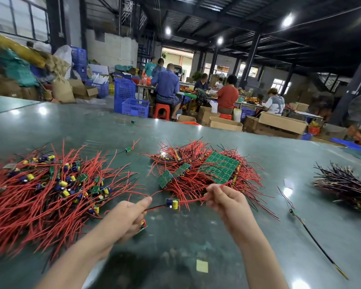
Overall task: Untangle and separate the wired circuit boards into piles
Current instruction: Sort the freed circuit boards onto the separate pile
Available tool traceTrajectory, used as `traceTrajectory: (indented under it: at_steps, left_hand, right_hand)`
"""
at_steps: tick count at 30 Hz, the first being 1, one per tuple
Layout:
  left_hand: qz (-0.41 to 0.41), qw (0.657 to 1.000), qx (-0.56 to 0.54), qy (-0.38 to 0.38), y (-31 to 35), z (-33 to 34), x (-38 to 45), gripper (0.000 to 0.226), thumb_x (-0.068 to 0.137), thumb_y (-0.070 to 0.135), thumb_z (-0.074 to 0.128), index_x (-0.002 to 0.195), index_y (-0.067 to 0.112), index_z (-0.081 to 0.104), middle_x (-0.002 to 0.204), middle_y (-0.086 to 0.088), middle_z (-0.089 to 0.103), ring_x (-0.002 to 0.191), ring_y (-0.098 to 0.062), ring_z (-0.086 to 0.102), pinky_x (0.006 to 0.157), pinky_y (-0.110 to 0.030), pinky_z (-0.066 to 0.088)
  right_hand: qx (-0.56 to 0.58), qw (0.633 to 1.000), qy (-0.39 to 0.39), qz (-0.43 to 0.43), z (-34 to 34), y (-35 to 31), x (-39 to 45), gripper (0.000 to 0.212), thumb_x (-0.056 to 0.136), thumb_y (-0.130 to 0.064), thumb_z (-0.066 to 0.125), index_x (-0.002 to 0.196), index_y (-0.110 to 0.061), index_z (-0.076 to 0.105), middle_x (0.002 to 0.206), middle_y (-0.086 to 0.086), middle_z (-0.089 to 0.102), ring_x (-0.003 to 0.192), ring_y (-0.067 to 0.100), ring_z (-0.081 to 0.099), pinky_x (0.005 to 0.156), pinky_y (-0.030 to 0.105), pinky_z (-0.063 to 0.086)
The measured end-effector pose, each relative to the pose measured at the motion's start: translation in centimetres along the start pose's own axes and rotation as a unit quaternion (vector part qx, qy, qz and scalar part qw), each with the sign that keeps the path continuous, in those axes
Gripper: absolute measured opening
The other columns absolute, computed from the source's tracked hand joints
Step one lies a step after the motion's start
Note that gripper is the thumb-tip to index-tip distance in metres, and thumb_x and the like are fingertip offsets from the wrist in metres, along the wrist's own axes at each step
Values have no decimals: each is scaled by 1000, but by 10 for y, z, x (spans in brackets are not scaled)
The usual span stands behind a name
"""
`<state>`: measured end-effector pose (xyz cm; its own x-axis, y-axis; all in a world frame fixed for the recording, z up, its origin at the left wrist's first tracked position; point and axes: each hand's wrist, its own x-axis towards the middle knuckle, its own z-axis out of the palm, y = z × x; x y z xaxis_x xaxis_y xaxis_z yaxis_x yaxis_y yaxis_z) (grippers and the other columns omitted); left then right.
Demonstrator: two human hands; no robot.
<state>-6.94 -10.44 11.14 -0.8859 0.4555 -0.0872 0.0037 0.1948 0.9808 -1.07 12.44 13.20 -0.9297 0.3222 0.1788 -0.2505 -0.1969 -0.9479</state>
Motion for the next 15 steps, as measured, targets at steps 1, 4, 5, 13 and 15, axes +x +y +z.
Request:
traceTrajectory:
  at_steps: [1,4,5,13,15]
  left_hand:
    - [-4,999,42,12,-1,-1,1,65,95,40,46,37,20,24,35,3,19,30,-12,15,41,-18,11]
    - [14,949,288,128,-2,-3,1,66,96,43,43,40,13,26,40,2,27,42,-20,29,51,-30,19]
    - [22,920,356,161,-3,-3,0,65,96,46,40,43,11,27,42,2,30,45,-20,32,50,-30,21]
    - [203,862,415,209,-7,26,-17,57,86,51,7,108,33,57,97,12,68,94,-12,62,70,-29,46]
    - [207,892,353,190,-9,39,-21,53,87,60,13,125,40,44,107,17,62,100,-8,59,74,-27,43]
  right_hand:
    - [-106,994,9,-41,-2,1,0,24,88,-9,56,69,-11,71,63,1,67,57,7,58,57,15,49]
    - [-222,970,52,-83,4,8,2,32,92,-2,53,69,-16,69,60,-6,67,58,2,59,58,13,48]
    - [-234,967,60,-84,8,10,2,32,92,-1,53,69,-17,68,58,-8,67,58,0,59,58,13,48]
    - [-192,974,33,-118,36,17,-8,29,92,0,53,72,-15,69,61,-7,68,58,2,59,58,14,47]
    - [-137,983,37,-119,42,16,-12,27,91,-3,53,73,-14,70,63,-3,68,58,4,58,58,15,48]
